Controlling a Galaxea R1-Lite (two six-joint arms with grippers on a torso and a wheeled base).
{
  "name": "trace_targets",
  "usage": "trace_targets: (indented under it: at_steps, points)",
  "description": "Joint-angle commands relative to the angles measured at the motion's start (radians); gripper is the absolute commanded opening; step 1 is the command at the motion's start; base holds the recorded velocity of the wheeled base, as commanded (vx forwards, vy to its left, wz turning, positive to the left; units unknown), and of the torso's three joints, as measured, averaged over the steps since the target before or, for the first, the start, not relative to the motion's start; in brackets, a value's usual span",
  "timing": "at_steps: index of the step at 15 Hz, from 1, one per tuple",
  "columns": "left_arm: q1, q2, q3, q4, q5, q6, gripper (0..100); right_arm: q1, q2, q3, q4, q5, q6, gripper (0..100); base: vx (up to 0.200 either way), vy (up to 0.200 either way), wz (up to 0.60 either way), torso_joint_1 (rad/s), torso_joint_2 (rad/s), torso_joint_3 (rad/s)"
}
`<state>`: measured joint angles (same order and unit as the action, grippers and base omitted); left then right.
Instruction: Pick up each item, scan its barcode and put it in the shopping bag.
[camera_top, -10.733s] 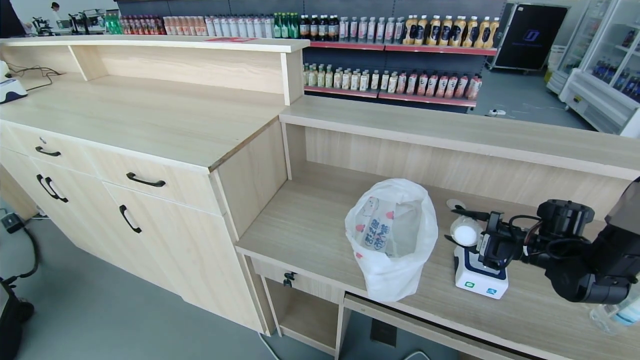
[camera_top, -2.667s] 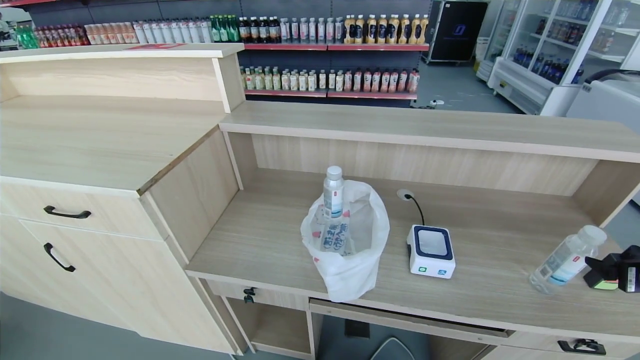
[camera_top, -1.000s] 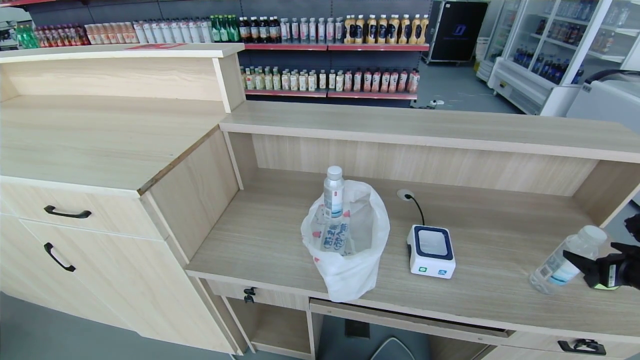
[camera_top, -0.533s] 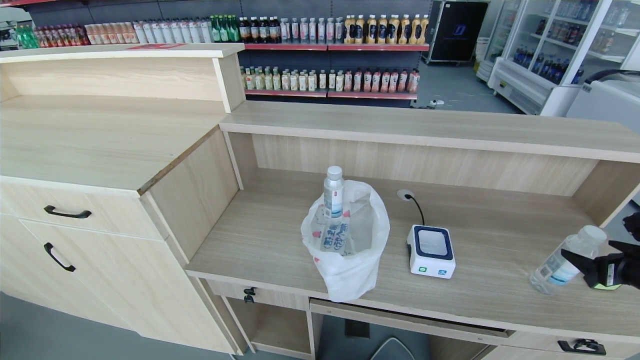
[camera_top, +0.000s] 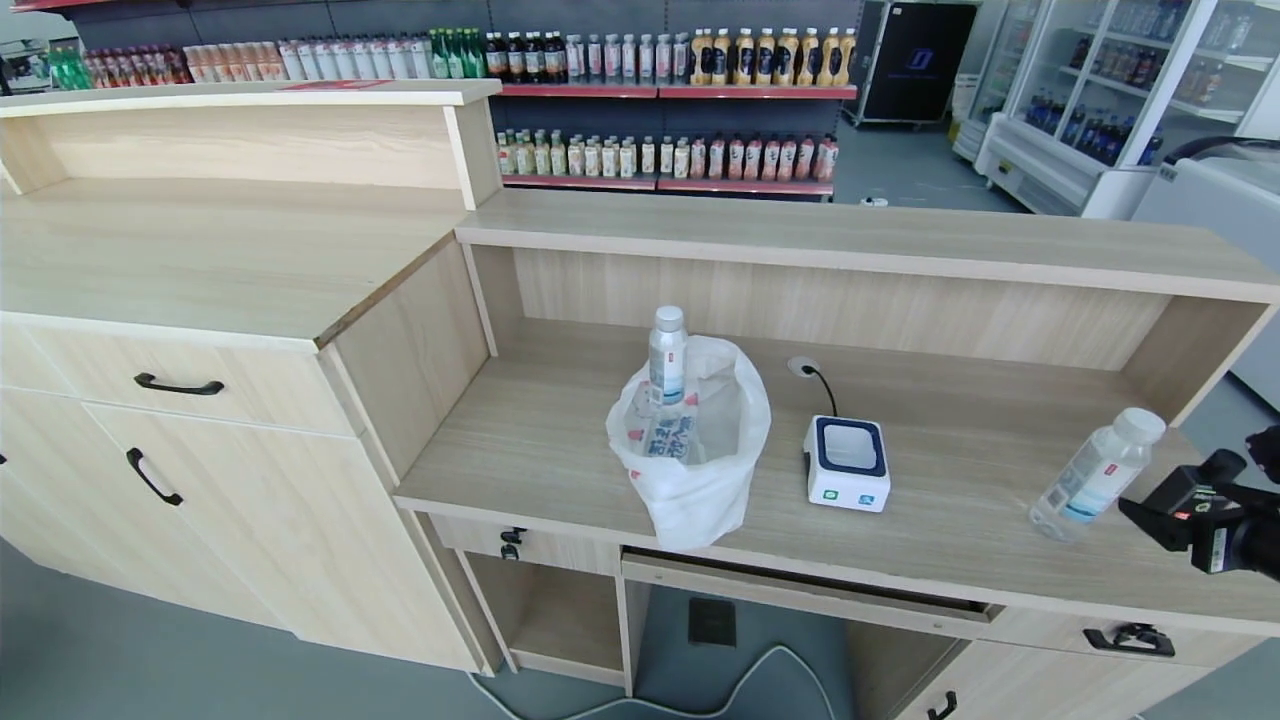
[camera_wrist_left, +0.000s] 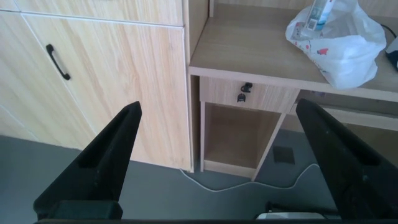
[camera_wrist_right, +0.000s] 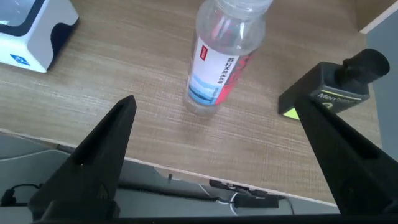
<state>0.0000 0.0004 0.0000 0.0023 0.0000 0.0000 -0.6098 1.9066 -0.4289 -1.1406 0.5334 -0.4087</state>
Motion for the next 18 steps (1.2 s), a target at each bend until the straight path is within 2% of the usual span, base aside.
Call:
trace_targets:
  at_steps: [1,3,6,11,14,18]
  points:
    - [0.0,0.0,0.0,0.001,0.0,0.0,100,0.018,0.019,-0.016,-0.053,-0.004,0.045,100,0.0,0.0,0.0,0.0,0.0,0.0]
    - [0.0,0.0,0.0,0.001,0.0,0.0,100,0.031,0.066,-0.016,-0.189,-0.013,0.097,100,0.0,0.0,0.0,0.0,0.0,0.0]
    - [0.0,0.0,0.0,0.001,0.0,0.0,100,0.035,0.124,-0.011,-0.291,-0.038,0.1,100,0.0,0.0,0.0,0.0,0.0,0.0]
    - [0.0,0.0,0.0,0.001,0.0,0.0,100,0.033,0.143,-0.007,-0.317,-0.041,0.156,100,0.0,0.0,0.0,0.0,0.0,0.0]
    - [0.0,0.0,0.0,0.001,0.0,0.0,100,0.031,0.204,-0.024,-0.419,-0.079,0.209,100,0.0,0.0,0.0,0.0,0.0,0.0]
    - [0.0,0.0,0.0,0.001,0.0,0.0,100,0.038,0.244,-0.051,-0.43,-0.095,0.245,100,0.0,0.0,0.0,0.0,0.0,0.0]
